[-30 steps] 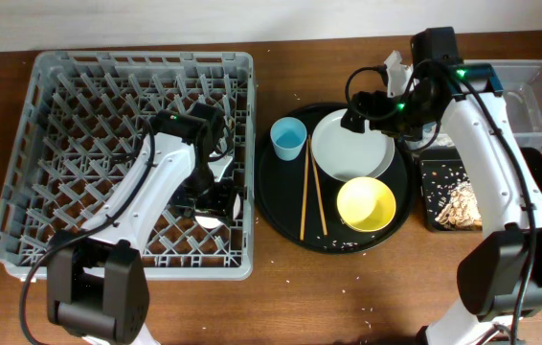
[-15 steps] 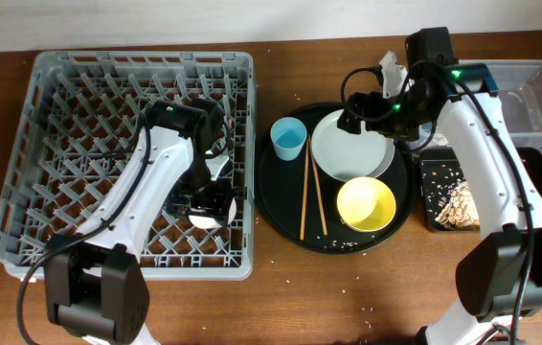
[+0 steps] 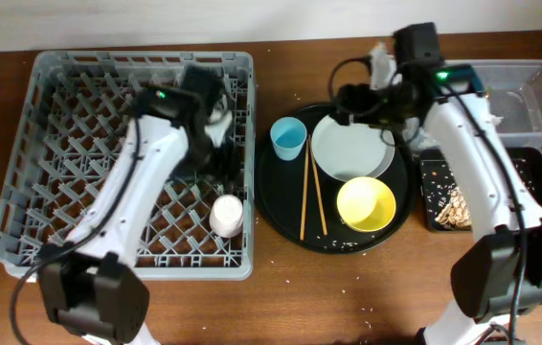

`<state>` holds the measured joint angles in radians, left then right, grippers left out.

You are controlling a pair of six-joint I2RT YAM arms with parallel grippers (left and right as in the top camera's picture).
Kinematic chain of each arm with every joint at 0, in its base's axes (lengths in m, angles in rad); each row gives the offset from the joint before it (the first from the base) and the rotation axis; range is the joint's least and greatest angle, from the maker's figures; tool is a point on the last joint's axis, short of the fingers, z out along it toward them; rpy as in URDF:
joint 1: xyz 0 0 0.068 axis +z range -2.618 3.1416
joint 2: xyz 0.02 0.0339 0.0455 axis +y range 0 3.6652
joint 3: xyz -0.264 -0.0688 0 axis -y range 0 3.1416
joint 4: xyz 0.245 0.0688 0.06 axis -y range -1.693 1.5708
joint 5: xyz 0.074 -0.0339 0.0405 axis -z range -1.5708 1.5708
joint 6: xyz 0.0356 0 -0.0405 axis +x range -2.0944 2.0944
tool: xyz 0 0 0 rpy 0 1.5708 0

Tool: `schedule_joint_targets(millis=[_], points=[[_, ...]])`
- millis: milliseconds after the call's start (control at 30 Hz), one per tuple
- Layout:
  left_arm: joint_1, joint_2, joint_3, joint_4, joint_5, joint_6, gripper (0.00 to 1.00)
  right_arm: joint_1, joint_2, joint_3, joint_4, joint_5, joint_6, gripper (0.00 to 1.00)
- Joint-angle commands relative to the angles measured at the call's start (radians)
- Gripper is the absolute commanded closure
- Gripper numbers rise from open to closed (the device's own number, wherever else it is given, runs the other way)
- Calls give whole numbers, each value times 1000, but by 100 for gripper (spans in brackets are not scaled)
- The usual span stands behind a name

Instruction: Sort waste into correct bins and load items into the dishwasher rack

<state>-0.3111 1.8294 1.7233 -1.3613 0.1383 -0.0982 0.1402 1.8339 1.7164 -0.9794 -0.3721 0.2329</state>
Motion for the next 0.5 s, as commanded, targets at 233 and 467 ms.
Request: schedule_joint_targets(millis=[233,467], points=[[125,8,248,225,48,-126,20,213,193,14,130,306,300,41],[124,42,242,217,49,-142,20,213,300,14,174,297,299,71]])
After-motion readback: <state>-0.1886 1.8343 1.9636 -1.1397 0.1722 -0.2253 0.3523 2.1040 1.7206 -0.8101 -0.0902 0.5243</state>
